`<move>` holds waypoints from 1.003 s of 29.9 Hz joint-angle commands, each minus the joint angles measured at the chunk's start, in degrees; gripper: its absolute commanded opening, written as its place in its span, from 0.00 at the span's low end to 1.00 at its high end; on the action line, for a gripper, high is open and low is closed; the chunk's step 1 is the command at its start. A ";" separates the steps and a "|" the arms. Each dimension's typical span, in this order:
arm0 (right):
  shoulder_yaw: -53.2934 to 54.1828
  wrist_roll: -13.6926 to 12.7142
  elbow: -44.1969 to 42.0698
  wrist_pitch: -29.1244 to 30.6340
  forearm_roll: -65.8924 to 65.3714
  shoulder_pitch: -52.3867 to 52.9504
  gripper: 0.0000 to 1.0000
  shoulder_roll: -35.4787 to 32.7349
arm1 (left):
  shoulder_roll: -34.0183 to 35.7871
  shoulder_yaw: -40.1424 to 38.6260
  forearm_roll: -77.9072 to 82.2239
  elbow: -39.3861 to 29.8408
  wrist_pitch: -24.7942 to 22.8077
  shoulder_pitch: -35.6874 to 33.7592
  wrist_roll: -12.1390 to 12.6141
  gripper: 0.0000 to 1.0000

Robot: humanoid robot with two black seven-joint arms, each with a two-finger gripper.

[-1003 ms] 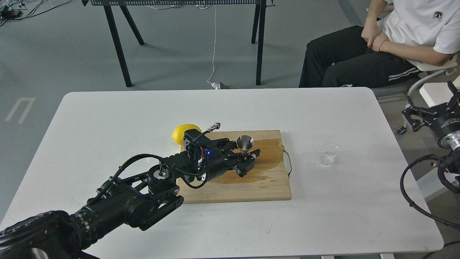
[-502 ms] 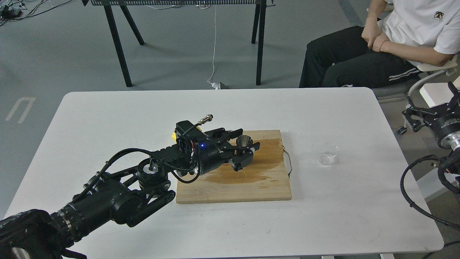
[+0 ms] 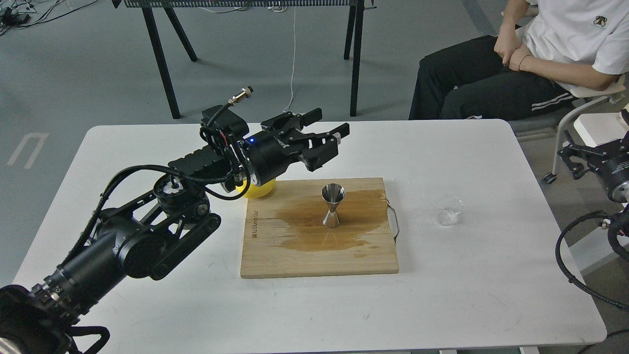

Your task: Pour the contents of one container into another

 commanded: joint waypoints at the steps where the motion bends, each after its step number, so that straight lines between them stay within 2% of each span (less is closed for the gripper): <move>1: 0.16 0.07 -0.29 0.00 0.00 0.00 1.00 -1.23 | 1.97 -4.72 -16.16 0.10 0.07 0.06 -0.09 0.95; 4: 0.59 -0.02 -0.37 0.00 0.09 -0.09 1.00 -2.46 | 5.05 -4.98 -33.85 0.01 0.16 0.06 -1.05 0.97; 8: 0.59 0.07 0.15 0.00 0.35 -0.26 1.00 -2.46 | 7.07 -6.65 -59.24 0.45 0.16 0.15 -3.77 0.99; 11: 1.29 -0.28 1.64 0.00 1.92 -3.16 1.00 -2.37 | 9.00 -7.62 -77.00 1.24 -0.45 0.59 -4.31 1.00; 13: 1.74 -0.72 5.67 0.00 6.74 -7.45 1.00 -2.55 | 10.06 -7.80 -88.68 2.56 -1.32 1.11 -4.74 1.00; 17: 1.91 -1.16 18.57 0.00 14.84 -17.82 1.00 -4.83 | 10.50 -7.80 -107.69 6.77 -6.77 1.20 -5.01 1.00; 22: 2.26 -0.99 34.76 0.00 16.96 -27.94 1.00 -5.63 | 10.24 -7.80 -115.64 9.33 -7.13 1.47 -4.66 1.00; 23: 2.35 -1.07 36.52 -1.62 16.96 -29.17 1.00 -5.37 | 10.24 -7.80 -115.73 9.33 -7.13 1.55 -4.75 1.00; 25: 2.27 -0.90 38.73 -4.96 17.05 -31.28 1.00 -4.31 | 10.15 -7.80 -115.73 9.33 -7.22 2.08 -4.83 1.00; 30: 2.09 -0.72 39.44 -7.69 17.76 -34.10 0.99 2.01 | 10.24 -7.89 -115.73 9.24 -7.31 2.70 -5.18 1.00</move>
